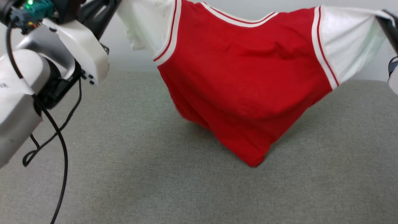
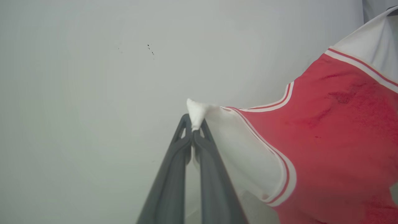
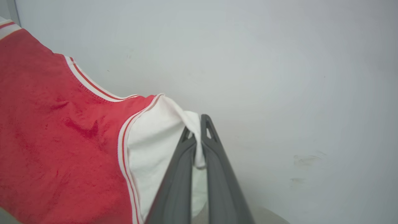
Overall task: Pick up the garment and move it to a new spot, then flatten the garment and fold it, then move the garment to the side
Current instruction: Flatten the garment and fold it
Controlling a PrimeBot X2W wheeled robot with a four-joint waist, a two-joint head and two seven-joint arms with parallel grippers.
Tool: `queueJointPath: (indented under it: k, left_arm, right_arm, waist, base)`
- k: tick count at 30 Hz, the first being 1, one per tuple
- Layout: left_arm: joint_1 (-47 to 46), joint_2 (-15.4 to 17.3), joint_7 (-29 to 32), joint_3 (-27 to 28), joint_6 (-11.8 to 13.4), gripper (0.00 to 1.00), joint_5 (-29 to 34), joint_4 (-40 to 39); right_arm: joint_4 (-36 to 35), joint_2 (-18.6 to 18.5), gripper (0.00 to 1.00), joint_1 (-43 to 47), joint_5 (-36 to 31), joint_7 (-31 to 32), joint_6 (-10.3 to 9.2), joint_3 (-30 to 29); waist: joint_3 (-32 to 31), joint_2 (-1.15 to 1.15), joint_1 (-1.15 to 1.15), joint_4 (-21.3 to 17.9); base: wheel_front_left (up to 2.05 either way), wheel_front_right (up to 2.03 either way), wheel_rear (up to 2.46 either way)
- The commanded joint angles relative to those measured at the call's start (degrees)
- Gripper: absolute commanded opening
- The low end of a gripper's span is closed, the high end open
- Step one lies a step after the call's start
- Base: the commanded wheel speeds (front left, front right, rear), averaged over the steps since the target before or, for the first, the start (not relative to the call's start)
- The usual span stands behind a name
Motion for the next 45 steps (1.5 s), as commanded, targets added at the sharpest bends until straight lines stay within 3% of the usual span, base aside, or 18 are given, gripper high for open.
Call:
queueJointPath:
  k: [1,8,20,36,45]
  left_arm:
    - [-1.4,0.5,-0.2,0.7,0.6,0.00,0.5,-1.2]
    - [-6.2,0.6,0.3,3.3,2.0,0.00,0.9,-3.9]
    - [-16.7,-2.7,0.0,6.6,-0.5,0.00,0.6,1.8]
    - [-37.9,-10.2,-4.7,10.7,-5.1,0.00,3.1,20.7]
    - [-40.8,-12.8,-9.1,10.4,-6.2,0.00,3.9,28.4]
  right_arm:
    - [-0.7,0.7,0.00,-1.2,-0.6,-0.2,-0.06,-1.0]
    - [-5.3,3.1,0.00,-3.9,-3.9,1.4,-0.06,-6.3]
    - [-6.0,6.4,0.00,-17.2,-10.1,4.9,-0.06,-9.0]
    - [14.3,11.5,0.00,-50.7,-20.2,-0.6,-0.07,-5.6]
    - [24.7,15.5,0.00,-57.8,-22.1,-6.7,-0.06,-3.5]
  waist:
    - [-0.6,0.00,0.00,0.0]
    - [-0.3,0.00,0.00,0.2]
    - [10.3,0.00,0.00,0.1]
    - [29.1,0.00,0.00,0.0]
    - [33.4,0.00,0.00,0.2]
  base:
    - [0.00,0.00,0.00]
    - [0.00,0.00,0.00]
    - [0.00,0.00,0.00]
    - [0.00,0.00,0.00]
    - [0.00,0.00,0.00]
